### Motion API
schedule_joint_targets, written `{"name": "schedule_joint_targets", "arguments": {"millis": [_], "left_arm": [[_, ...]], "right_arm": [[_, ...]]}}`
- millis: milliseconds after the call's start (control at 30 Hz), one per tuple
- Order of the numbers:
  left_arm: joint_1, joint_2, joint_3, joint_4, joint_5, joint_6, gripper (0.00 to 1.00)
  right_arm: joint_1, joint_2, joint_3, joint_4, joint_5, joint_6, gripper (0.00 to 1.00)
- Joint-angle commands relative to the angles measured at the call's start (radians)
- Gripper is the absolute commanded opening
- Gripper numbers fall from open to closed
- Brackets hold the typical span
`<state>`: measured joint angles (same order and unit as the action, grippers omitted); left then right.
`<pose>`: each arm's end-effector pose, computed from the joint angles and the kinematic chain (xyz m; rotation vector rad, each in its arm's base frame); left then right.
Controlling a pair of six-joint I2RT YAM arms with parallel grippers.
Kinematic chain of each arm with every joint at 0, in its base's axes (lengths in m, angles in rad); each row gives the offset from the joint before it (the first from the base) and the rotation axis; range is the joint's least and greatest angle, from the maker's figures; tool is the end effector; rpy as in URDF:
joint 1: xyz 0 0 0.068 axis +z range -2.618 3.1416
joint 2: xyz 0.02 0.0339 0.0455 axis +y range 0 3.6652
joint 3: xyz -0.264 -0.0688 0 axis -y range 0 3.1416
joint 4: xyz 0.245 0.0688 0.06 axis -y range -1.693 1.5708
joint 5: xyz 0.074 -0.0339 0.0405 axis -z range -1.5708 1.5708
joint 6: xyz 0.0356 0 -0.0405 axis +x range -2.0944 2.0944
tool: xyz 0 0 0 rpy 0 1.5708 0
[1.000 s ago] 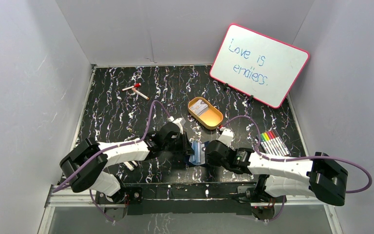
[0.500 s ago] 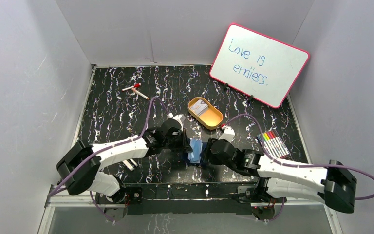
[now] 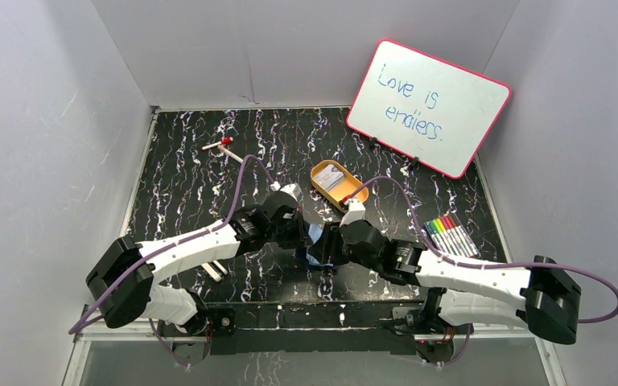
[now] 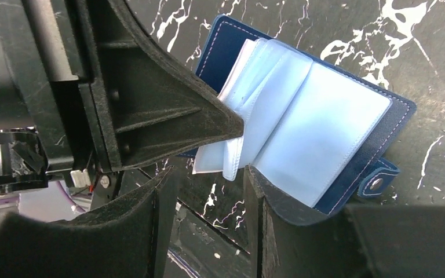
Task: Put the credit cards into the card holder
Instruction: Open the card holder at the center of the board.
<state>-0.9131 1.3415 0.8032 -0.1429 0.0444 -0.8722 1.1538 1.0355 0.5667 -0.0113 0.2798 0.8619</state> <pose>0.1737 -0.2275 0.2275 0.0761 2.4507 -0.9442 0.1009 0.2036 0.2334 -0.1320 2.1709 0.9490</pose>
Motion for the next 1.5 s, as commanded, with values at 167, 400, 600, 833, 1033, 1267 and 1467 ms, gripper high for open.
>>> {"name": "schedule_joint_targets", "arguments": {"millis": [167,400,600,833,1033,1267,1467], "left_arm": [[-0.003,-0.031,-0.065,0.022,-0.008,-0.08,0.0],[-0.003,-0.047,-0.092,0.047,0.0,-0.117,0.0],[-0.003,-0.075,-0.124,0.079,0.003,-0.144,0.0],[-0.003,-0.085,-0.135,0.086,0.002,-0.152,0.0],[-0.003,-0.091,-0.146,0.098,0.009,-0.158,0.0],[-0.003,-0.129,-0.146,0.051,-0.028,-0.148,0.2],[-0.002,-0.148,-0.151,0.032,-0.031,-0.131,0.32]], "right_arm": [[-0.012,0.049,-0.072,0.197,-0.064,0.077,0.51],[-0.028,0.105,-0.081,0.258,-0.124,0.082,0.42],[-0.052,0.161,-0.097,0.303,-0.191,0.102,0.42],[-0.061,0.182,-0.099,0.301,-0.21,0.114,0.42],[-0.072,0.198,-0.114,0.359,-0.253,0.109,0.21],[-0.076,0.177,-0.124,0.329,-0.226,0.102,0.0],[-0.076,0.16,-0.138,0.305,-0.204,0.104,0.0]]}}
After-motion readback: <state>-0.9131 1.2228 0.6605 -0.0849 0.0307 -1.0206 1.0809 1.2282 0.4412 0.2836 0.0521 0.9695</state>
